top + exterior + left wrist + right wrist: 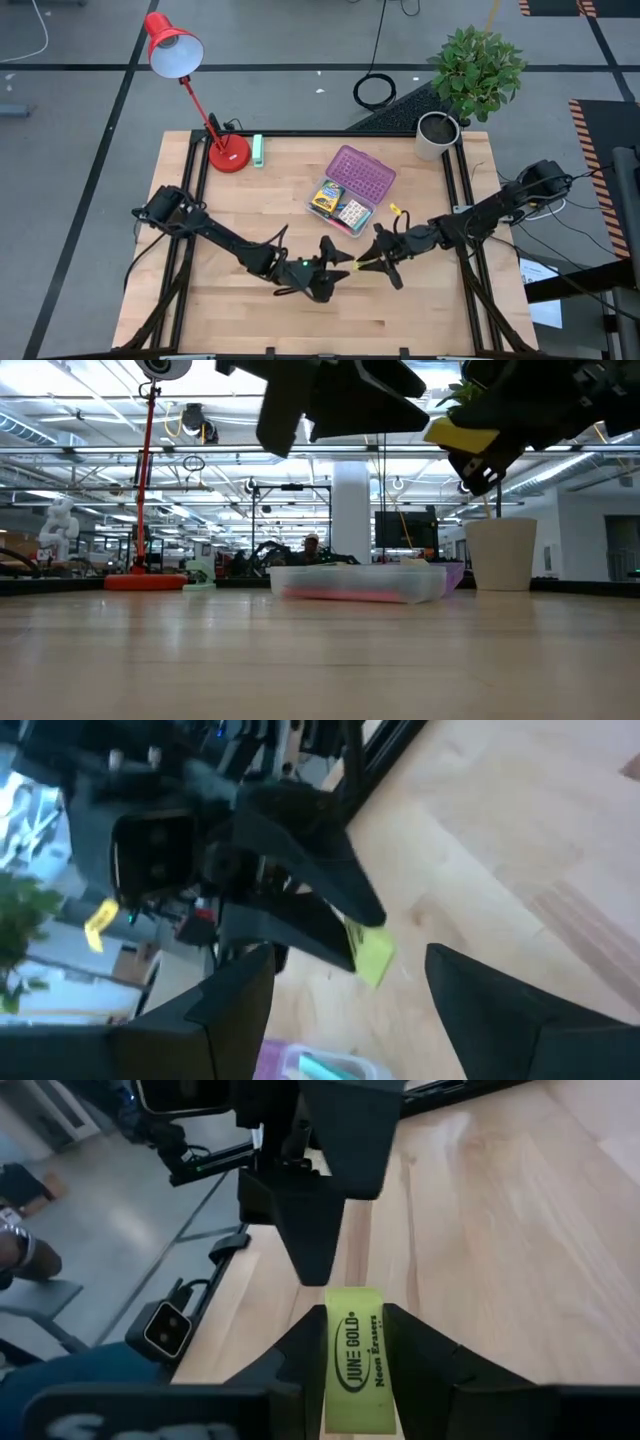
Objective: Pack school essentials
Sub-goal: Put the green eraser into the purple supply box
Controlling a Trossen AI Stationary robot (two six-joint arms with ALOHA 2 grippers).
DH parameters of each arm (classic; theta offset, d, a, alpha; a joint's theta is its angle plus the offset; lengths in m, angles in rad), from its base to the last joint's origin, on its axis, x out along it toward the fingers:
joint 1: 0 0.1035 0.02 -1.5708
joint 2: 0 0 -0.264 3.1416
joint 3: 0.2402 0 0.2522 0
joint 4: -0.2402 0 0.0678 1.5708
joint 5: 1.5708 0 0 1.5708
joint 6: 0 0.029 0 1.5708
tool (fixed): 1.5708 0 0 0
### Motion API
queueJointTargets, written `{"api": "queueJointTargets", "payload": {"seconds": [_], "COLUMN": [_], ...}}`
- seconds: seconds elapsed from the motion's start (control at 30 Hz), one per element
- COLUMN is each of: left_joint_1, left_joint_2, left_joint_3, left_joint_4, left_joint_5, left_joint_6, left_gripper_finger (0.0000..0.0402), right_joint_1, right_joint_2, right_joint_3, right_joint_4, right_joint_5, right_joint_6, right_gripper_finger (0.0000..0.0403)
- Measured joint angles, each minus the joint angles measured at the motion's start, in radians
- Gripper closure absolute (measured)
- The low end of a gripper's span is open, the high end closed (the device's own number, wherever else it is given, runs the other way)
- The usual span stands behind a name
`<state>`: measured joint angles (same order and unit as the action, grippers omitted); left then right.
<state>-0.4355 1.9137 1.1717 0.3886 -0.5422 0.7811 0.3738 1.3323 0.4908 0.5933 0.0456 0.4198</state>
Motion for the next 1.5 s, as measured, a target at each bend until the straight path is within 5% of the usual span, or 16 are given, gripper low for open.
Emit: {"api": "queueJointTargets", "payload": {"seconds": [0.2, 0.53, 0.93, 1.23, 1.37, 1.5], "left_joint_1": [0.022, 0.023, 0.027, 0.042, 0.049, 0.071], "left_joint_2": [0.018, 0.080, 0.079, 0.079, 0.073, 0.063], "left_joint_3": [0.000, 0.000, 0.000, 0.000, 0.000, 0.001], "left_joint_4": [0.011, 0.117, 0.156, 0.149, 0.107, 0.049], "left_joint_5": [0.071, 0.042, 0.033, 0.032, -0.031, -0.101], "left_joint_6": [0.061, 0.179, 0.209, 0.099, 0.100, 0.090], "left_gripper_finger": [0.0166, 0.0223, 0.0379, 0.0371, 0.0389, 0.0387], "right_joint_1": [-0.002, -0.002, -0.006, -0.012, -0.021, -0.020], "right_joint_2": [0.000, 0.000, 0.000, -0.044, -0.160, -0.327], "right_joint_3": [0.000, 0.000, 0.001, 0.002, 0.002, 0.002], "right_joint_4": [0.030, 0.047, 0.050, 0.010, -0.167, -0.397], "right_joint_5": [0.000, 0.001, -0.002, -0.035, 0.067, 0.201], "right_joint_6": [0.019, 0.049, 0.062, 0.061, 0.042, 0.012], "right_gripper_finger": [0.0319, 0.0319, 0.0314, 0.0157, 0.0103, 0.0091]}}
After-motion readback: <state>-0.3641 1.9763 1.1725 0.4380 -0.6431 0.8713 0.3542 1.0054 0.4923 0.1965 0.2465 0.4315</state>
